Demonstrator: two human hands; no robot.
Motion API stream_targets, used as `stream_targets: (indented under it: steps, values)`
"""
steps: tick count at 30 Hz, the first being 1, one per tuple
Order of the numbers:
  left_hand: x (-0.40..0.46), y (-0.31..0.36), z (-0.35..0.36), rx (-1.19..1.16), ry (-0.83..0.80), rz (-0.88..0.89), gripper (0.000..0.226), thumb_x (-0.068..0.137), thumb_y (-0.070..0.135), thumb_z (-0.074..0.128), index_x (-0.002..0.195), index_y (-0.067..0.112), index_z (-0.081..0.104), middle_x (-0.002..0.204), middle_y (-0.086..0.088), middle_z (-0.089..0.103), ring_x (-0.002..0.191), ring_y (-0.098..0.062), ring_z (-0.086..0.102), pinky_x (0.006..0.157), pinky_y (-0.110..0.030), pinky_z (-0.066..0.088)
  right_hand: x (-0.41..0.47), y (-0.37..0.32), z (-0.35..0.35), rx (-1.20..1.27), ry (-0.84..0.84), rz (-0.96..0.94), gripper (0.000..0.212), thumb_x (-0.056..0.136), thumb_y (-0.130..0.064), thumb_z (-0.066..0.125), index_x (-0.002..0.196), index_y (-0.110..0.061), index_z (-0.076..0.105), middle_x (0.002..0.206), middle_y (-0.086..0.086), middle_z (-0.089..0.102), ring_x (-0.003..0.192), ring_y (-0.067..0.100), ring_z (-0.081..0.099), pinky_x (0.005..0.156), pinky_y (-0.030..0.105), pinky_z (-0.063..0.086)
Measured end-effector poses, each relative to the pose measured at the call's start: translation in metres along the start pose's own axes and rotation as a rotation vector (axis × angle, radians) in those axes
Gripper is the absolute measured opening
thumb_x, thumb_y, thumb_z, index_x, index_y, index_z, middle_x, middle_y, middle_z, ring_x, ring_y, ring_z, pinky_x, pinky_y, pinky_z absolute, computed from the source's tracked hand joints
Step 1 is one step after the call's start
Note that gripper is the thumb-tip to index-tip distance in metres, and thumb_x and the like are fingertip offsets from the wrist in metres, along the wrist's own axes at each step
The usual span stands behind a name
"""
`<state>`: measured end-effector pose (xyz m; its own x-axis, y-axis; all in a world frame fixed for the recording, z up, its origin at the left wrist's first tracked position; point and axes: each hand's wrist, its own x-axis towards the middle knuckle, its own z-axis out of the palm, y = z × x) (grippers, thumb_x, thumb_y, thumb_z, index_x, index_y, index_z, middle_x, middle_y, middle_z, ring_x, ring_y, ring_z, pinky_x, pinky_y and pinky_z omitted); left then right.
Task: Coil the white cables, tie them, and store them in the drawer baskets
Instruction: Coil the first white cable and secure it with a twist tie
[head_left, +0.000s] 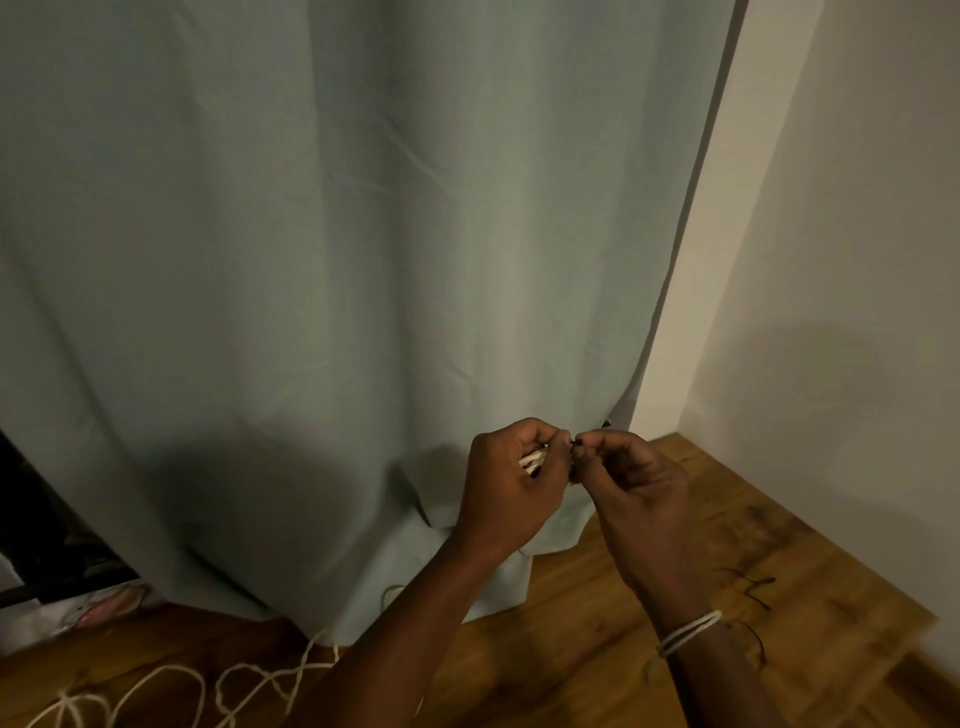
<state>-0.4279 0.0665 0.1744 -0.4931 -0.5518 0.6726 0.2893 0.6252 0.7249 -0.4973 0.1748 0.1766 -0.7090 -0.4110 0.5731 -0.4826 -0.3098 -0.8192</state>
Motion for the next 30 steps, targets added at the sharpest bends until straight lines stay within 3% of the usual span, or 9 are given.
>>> stream_targets:
  steps: [9,15,19,22,26,30]
  values:
    - [-0.001,-0.003,0.002,-0.029,-0.017,-0.046,0.02,0.092,0.025,0.062,0.088,0.008,0.072,0.075,-0.001,0.073,0.068,-0.012,0.07,0.061,-0.023,0.059,0.001,0.002,-0.002,-0.027,0.006,0.012,0.014,0.087,-0.003,0.067,0.096,-0.011,0.074,0.086,0.002,0.075,0.079,0.015,0.073,0.071,0.018,0.059]
    - [-0.001,-0.002,0.004,-0.052,-0.041,-0.037,0.016,0.092,0.022,0.063,0.089,0.009,0.071,0.075,0.0,0.073,0.069,-0.011,0.07,0.061,-0.022,0.058,0.001,0.003,-0.005,-0.032,-0.004,0.015,0.014,0.088,-0.004,0.066,0.099,-0.008,0.074,0.085,0.004,0.075,0.078,0.018,0.073,0.071,0.021,0.059]
    - [0.0,-0.001,0.006,-0.048,-0.045,-0.029,0.027,0.094,0.029,0.056,0.087,0.007,0.07,0.073,-0.003,0.071,0.068,-0.014,0.069,0.06,-0.025,0.059,0.003,0.004,-0.007,-0.043,0.003,-0.001,0.014,0.087,-0.004,0.068,0.098,-0.009,0.075,0.084,0.001,0.076,0.078,0.017,0.073,0.072,0.022,0.06]
    - [-0.001,0.002,0.007,-0.047,-0.044,-0.024,0.034,0.092,0.036,0.051,0.086,0.007,0.069,0.072,-0.003,0.07,0.068,-0.013,0.068,0.058,-0.019,0.056,0.004,0.005,-0.009,-0.034,0.005,-0.007,0.014,0.087,-0.004,0.069,0.099,-0.008,0.075,0.084,0.002,0.076,0.079,0.018,0.073,0.072,0.024,0.06]
    - [-0.001,0.003,0.008,-0.068,-0.048,-0.012,0.028,0.093,0.027,0.053,0.086,0.006,0.07,0.072,-0.003,0.07,0.066,-0.014,0.067,0.057,-0.016,0.052,0.004,0.006,-0.01,-0.005,0.012,-0.008,0.015,0.086,-0.005,0.069,0.098,-0.012,0.075,0.086,0.001,0.076,0.081,0.021,0.073,0.074,0.027,0.061]
    - [0.0,0.006,0.008,-0.074,-0.029,-0.008,0.036,0.09,0.035,0.05,0.088,0.005,0.07,0.074,-0.004,0.071,0.067,-0.015,0.069,0.059,-0.026,0.059,0.003,0.004,-0.01,0.061,0.016,0.007,0.018,0.082,-0.018,0.069,0.099,-0.012,0.074,0.087,0.005,0.076,0.082,0.023,0.073,0.075,0.03,0.061]
